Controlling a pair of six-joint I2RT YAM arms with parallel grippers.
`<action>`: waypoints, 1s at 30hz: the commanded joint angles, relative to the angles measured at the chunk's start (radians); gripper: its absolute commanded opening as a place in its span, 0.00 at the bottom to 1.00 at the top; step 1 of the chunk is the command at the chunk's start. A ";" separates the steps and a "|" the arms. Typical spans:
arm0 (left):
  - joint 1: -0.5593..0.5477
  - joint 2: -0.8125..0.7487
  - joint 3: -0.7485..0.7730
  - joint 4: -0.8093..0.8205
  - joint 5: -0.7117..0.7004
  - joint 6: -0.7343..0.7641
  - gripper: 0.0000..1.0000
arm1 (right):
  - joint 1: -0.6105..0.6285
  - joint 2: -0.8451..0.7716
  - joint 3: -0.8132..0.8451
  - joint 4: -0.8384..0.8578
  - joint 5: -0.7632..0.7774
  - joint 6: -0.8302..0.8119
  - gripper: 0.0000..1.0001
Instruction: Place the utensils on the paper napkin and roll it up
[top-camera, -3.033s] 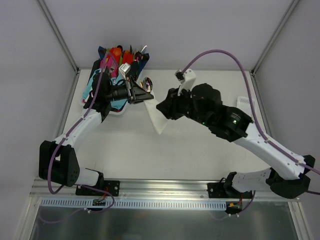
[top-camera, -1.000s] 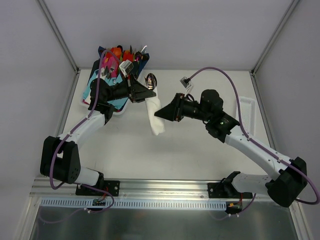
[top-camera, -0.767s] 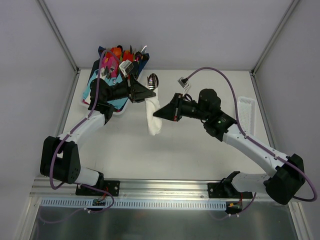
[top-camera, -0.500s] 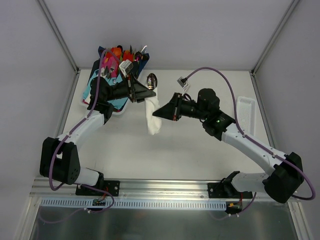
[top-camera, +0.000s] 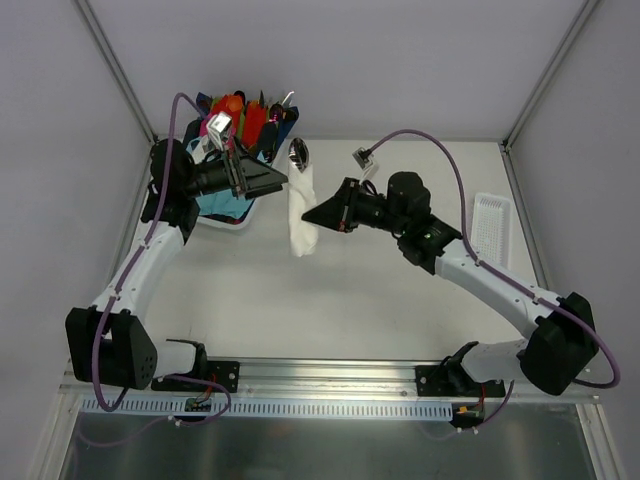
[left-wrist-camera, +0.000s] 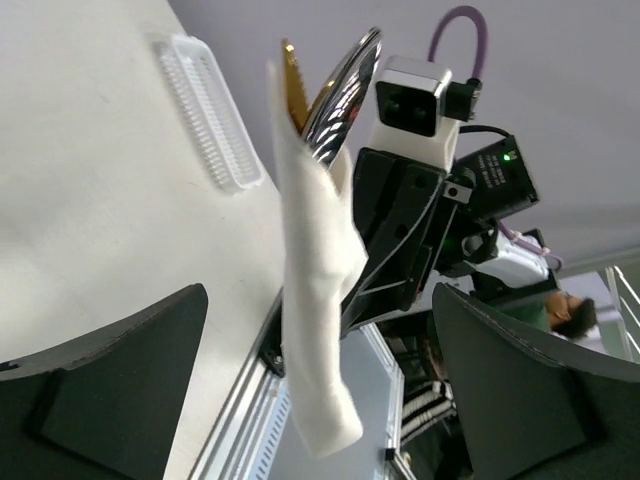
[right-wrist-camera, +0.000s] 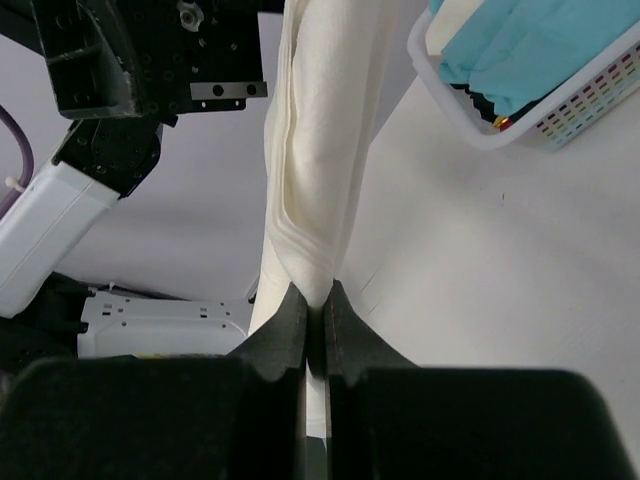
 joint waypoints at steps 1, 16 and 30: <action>0.082 -0.063 0.020 -0.086 0.004 0.093 0.97 | -0.009 0.033 0.119 0.116 0.040 -0.014 0.00; 0.518 -0.210 -0.030 -0.350 0.144 0.363 0.99 | 0.021 0.592 0.593 0.264 0.150 0.145 0.00; 0.725 -0.284 -0.032 -0.672 0.201 0.693 0.99 | 0.075 1.200 1.299 0.099 0.368 0.237 0.00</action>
